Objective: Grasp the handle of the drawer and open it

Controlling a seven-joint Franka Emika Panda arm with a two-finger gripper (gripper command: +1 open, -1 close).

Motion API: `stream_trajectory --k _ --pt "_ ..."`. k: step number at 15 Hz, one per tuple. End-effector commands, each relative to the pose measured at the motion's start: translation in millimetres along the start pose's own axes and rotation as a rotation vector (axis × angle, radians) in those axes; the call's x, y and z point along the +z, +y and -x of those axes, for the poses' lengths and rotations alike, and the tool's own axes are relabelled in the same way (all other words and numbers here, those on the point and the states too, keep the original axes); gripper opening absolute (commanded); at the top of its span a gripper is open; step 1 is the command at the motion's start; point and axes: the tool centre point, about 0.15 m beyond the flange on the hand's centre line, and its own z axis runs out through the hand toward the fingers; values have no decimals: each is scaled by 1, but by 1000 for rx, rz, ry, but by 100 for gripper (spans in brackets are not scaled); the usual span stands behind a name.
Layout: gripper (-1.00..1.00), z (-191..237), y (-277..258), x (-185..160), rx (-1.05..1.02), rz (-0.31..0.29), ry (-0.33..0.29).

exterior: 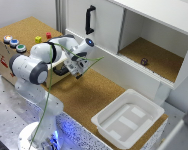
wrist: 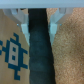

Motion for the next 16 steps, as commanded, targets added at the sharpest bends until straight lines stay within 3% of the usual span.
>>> stream_trajectory --k 1,5,7,10,14,16 --pt "100 7 44 -22 -2 121 101" --pt "100 20 25 -57 -46 226 193" --pt "100 20 20 -63 -47 232 215" --pt "100 12 4 -58 -137 312 168" --pt "100 5 0 -42 -141 327 104" --pt "100 9 -7 -47 -146 324 116"
